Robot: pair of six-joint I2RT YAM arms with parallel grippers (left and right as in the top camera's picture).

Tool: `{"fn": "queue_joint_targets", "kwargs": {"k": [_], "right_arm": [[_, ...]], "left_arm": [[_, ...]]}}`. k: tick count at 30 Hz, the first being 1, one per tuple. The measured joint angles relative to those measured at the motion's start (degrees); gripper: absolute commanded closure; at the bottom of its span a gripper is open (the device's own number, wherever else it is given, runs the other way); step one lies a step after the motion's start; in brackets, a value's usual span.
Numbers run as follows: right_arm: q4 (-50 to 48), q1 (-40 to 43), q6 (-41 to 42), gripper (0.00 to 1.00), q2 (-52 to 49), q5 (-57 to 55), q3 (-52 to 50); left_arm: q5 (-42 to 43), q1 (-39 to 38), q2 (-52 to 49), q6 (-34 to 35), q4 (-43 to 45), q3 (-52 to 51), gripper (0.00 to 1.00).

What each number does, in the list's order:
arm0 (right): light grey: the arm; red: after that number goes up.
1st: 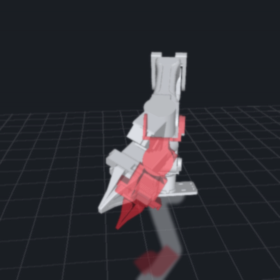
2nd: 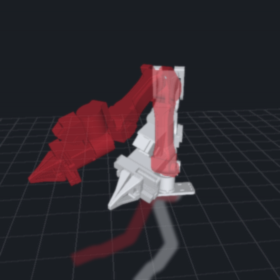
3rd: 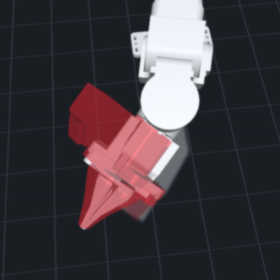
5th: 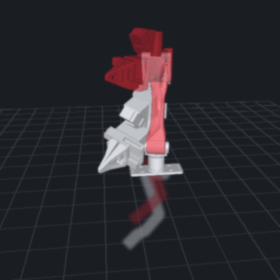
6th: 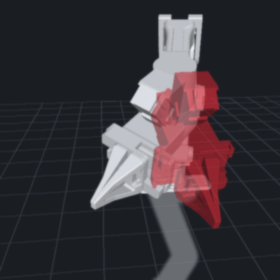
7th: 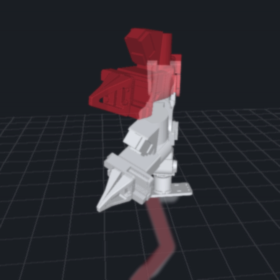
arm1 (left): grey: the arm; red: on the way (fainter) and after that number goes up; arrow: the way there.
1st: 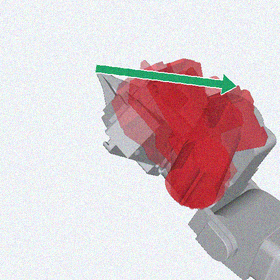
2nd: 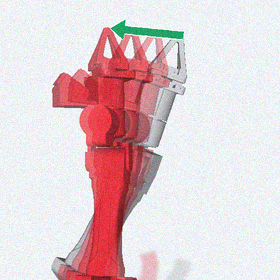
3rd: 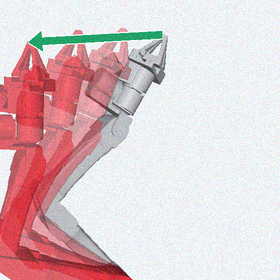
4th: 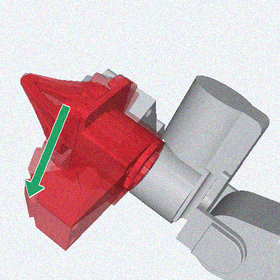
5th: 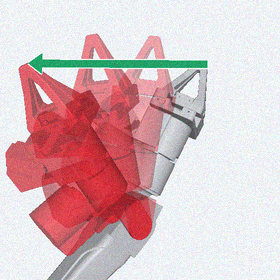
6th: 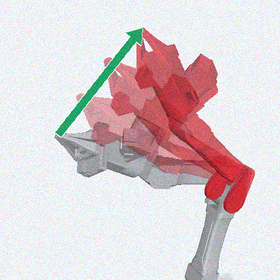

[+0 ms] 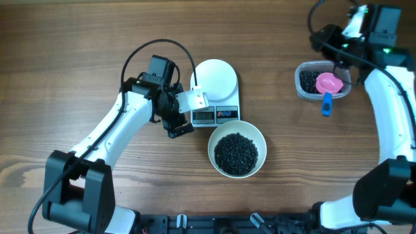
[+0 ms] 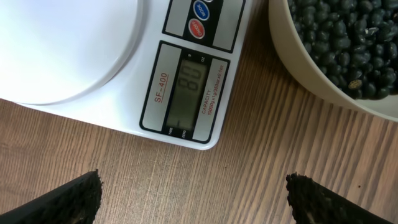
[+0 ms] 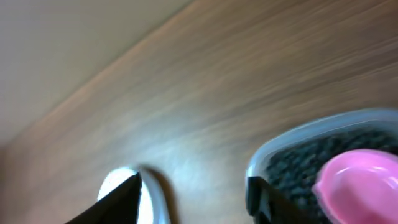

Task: Scoop item into bowl and weigh 150g on scale
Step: 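Move the right gripper to the white bowl and grip its rim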

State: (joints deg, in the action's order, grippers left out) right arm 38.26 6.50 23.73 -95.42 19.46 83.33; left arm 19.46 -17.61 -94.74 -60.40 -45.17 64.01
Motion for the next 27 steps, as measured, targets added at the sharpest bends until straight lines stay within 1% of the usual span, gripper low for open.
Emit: {"fn": "queue_joint_targets", "kwargs": {"k": [3,5,9,12,14,19,23,27], "right_arm": [[2.1,-5.4,-6.0,0.56,0.0,3.3,0.0],[3.9,-10.6,-10.9,0.51,-0.1,5.4,0.0],[10.7,-16.6,-17.1,0.56,-0.4,7.3,-0.1],[18.3,-18.2,-20.9,0.55,-1.2,7.6,-0.2],[20.7,-18.8,-22.5,0.52,-1.8,7.6,-0.3],[22.2,-21.0,-25.6,0.51,-1.9,8.0,-0.3],[26.5,-24.5,-31.7,0.49,-1.9,6.9,-0.3],[28.5,-24.8,-37.4,0.49,-1.9,2.9,-0.3]], "left_arm": [[0.0,0.0,0.0,0.0,0.0,0.0,0.00],[0.0,0.0,0.0,0.0,0.0,0.0,0.00],[0.0,0.0,0.0,0.0,0.0,0.0,0.00],[0.0,0.0,0.0,0.0,0.0,0.0,0.00],[0.0,0.0,0.0,0.0,0.0,0.0,0.00],[0.0,0.0,0.0,0.0,0.0,0.0,0.00],[0.0,0.0,0.0,0.0,0.0,0.0,0.00],[0.0,0.0,0.0,0.0,0.0,0.0,0.00]]}}
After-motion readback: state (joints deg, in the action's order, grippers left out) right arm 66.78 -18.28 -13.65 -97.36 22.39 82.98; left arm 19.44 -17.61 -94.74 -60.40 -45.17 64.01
